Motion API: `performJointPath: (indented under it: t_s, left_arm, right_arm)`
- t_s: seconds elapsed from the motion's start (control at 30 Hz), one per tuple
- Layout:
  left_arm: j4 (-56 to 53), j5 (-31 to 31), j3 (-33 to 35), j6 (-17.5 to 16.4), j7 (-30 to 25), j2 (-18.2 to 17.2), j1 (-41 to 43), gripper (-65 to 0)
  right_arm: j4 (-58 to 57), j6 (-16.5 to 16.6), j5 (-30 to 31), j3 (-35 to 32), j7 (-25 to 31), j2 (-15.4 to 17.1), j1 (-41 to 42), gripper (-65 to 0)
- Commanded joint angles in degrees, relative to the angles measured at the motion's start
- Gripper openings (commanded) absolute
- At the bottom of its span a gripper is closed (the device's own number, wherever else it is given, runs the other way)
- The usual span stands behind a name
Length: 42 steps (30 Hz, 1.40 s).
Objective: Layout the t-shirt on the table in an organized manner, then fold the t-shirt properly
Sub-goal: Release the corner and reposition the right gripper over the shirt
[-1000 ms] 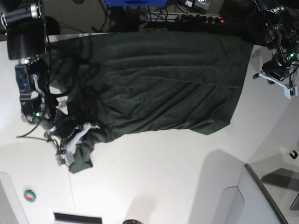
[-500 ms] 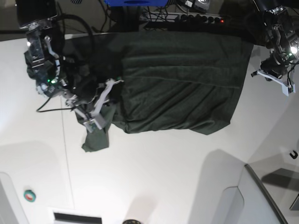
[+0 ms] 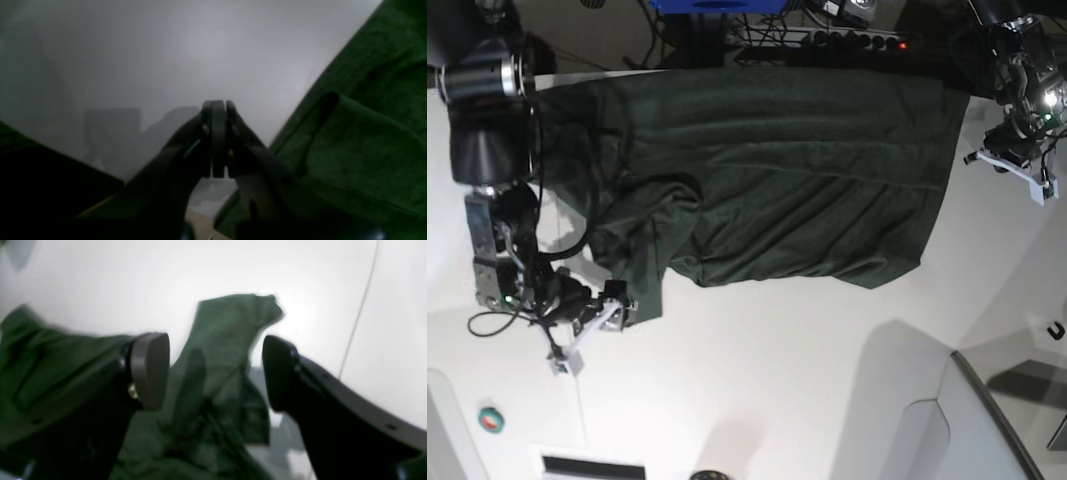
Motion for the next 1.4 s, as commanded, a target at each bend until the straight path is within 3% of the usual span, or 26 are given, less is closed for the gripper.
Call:
performJointPath:
  t_s: [0.0, 0.2, 0.53, 0.6, 0.7, 0.77, 0.87, 1.03, 1.17, 1.37]
  left_arm:
    - [1.2, -0.2, -0.4, 0.0, -0.7, -0.9, 0.3, -65.0]
    - [1.9, -0.2, -0.7, 0.0, -0.8, -1.0, 1.2, -65.0]
    - [1.8, -0.2, -0.9, 0.0, -0.8, -0.9, 1.2, -65.0]
    - [1.8, -0.2, -0.9, 0.0, -0.8, -0.8, 1.2, -65.0]
    - [1.8, -0.1, -0.9, 0.0, -0.8, -0.9, 1.3, -65.0]
    - [1.8, -0.1, -0.9, 0.0, -0.8, -0.9, 1.3, -65.0]
    - [1.8, -0.1, -0.9, 0.0, -0.8, -1.0, 1.3, -65.0]
    - [1.8, -0.1, -0.9, 0.0, -0.8, -1.0, 1.3, -65.0]
    - [1.8, -0.1, -0.9, 0.0, -0.8, -1.0, 1.2, -65.0]
    - [1.8, -0.1, -0.8, 0.0, -0.8, -1.1, 1.0, -65.0]
  right_arm:
    - [-2.8, 0.4, 0.7, 0.0, 2.9, 0.1, 3.3, -24.6]
    - [-18.1, 0.4, 0.7, 0.0, 11.7, 0.1, 9.1, -24.6]
    - [-25.9, 0.5, 0.7, -0.1, 14.2, -2.2, 10.6, -25.5]
    - [-25.8, 0.6, 0.7, 0.0, 14.2, -2.3, 10.5, -34.1]
    - [-25.5, 0.6, 0.9, 0.4, 14.2, -2.3, 10.5, -63.2]
    - [-25.0, 0.7, 0.9, 0.4, 14.0, -2.2, 10.5, -63.5]
    - [-17.4, 0.8, 0.9, 0.0, 13.9, -1.9, 6.9, -65.0]
    - [10.3, 0.8, 0.7, -0.1, 13.4, -1.6, -5.7, -64.8]
    - [31.2, 0.7, 0.7, 0.3, 6.7, -1.0, -13.4, -64.7]
    - [50.5, 0.7, 0.9, -0.2, 2.3, -1.2, -21.6, -64.8]
